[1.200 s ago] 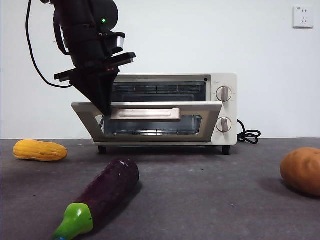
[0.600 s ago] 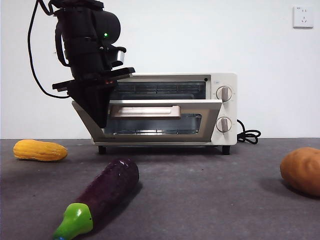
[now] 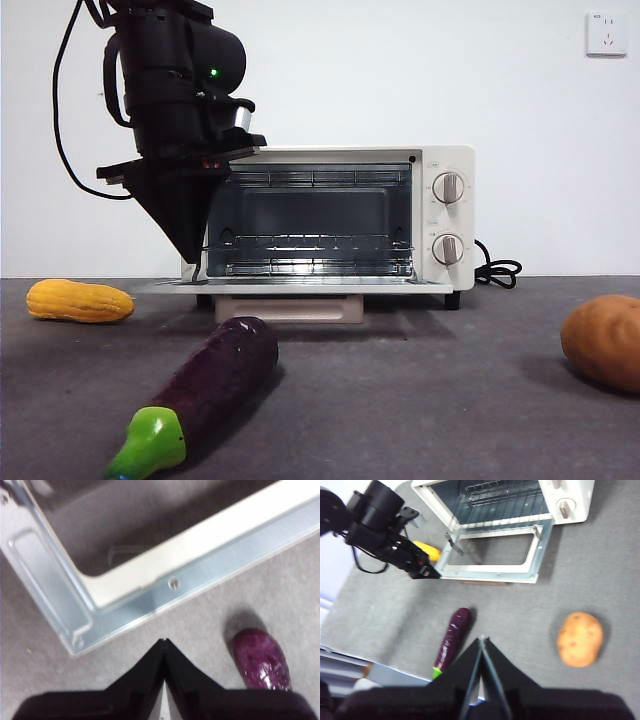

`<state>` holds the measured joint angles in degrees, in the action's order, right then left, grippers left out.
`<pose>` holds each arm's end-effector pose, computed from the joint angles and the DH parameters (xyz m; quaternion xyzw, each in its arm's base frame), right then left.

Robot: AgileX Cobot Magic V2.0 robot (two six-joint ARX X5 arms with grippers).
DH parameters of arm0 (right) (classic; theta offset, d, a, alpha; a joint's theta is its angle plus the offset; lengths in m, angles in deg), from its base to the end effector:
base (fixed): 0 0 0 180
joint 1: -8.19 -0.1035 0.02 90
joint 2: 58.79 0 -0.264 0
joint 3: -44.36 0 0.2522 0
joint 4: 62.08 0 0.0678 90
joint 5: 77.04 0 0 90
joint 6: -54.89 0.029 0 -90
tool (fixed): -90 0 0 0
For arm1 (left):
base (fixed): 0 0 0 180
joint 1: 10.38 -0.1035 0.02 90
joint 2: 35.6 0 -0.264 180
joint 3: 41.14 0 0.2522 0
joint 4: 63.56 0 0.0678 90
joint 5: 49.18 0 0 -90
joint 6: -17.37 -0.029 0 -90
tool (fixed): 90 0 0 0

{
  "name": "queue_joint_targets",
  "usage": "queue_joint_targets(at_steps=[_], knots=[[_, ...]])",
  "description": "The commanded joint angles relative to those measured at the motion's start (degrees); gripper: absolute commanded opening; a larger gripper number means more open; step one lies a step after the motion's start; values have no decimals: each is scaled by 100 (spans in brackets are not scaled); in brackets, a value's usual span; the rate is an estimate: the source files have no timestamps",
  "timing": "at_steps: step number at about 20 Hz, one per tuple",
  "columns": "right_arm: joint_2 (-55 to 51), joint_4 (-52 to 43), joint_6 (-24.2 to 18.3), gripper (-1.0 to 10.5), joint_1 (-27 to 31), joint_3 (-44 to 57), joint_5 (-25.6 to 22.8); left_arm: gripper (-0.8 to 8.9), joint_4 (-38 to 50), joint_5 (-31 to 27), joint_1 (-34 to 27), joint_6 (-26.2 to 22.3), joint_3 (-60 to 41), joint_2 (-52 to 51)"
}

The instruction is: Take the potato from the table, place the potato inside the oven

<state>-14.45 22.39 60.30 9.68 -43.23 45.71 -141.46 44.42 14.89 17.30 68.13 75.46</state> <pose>0.0846 0.0135 0.4001 0.1460 0.3479 0.2360 0.8955 0.3467 -0.1657 0.2468 0.1209 0.6292 -0.1918 0.7435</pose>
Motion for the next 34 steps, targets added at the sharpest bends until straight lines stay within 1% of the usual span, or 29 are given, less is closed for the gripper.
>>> queue_joint_targets(at_steps=[1, 3, 4, 6, 7, 10, 11, 13, 14, 15, 16, 19, 20, 21, 22, 23, 24, 25, 26, 29, 32, 34], knots=[[96, 83, -118, 2, -2, -26, -138, -6, -59, 234, 35, -144, -50, -101], [289, 267, -188, 3, -2, -26, -227, -6, -59, 566, 68, -144, -50, -352], [417, 330, -264, 27, -2, -26, -234, -6, -59, 682, 70, -144, -50, -525], [721, 332, -352, 180, -4, -26, -232, -6, -55, 730, 131, -142, -50, -916], [857, 319, -431, 201, -4, -26, -232, -6, -57, 730, 142, -142, -50, -1126], [1283, 284, -529, 201, -4, -26, -247, -6, -160, 730, 146, -136, -48, -1851], [1421, 269, -568, 212, -4, -26, -358, -6, -190, 728, 146, -127, -48, -2114], [1722, 264, -564, 310, -4, -26, -782, -6, -258, 708, 144, -90, -50, -2653], [1871, 267, -562, 396, -4, -26, -940, -6, -286, 686, 144, -42, -48, -2920], [2015, 269, -562, 493, -11, -24, -988, -6, -326, 686, 144, -9, -50, -3191], [2155, 267, -562, 547, -50, -24, -986, -6, -380, 686, 144, -4, -50, -3453], [2573, 234, -560, 539, -376, -24, -1010, -6, -595, 686, 144, 17, -50, -4131], [2732, 164, -501, 536, -586, -24, -1121, -6, -715, 684, 144, 66, -50, -4347], [2855, 83, -350, 536, -785, -24, -1331, -6, -815, 682, 144, 103, -50, -4498], [3016, -35, -184, 536, -1054, -24, -1670, -6, -955, 662, 144, 120, -50, -4675], [3156, -127, -98, 536, -1263, -24, -1998, -6, -1084, 586, 144, 120, -50, -4800], [3329, -214, 15, 536, -1467, -24, -2317, -6, -1139, 387, 144, 146, -50, -4918], [3526, -291, 87, 536, -1624, -24, -2511, -6, -1139, 269, 144, 212, -50, -5064], [3731, -354, 94, 536, -1744, -24, -2605, -6, -1139, 258, 144, 227, -50, -5195], [4376, -448, 219, 536, -1926, -24, -2835, -6, -1139, 247, 144, 334, -50, -5552], [4944, -470, 254, 536, -1945, -24, -3034, -6, -1139, 234, 144, 339, -50, -5899], [5226, -514, 254, 535, -1945, -15, -3071, -6, -1139, 234, 144, 358, -50, -6096]])
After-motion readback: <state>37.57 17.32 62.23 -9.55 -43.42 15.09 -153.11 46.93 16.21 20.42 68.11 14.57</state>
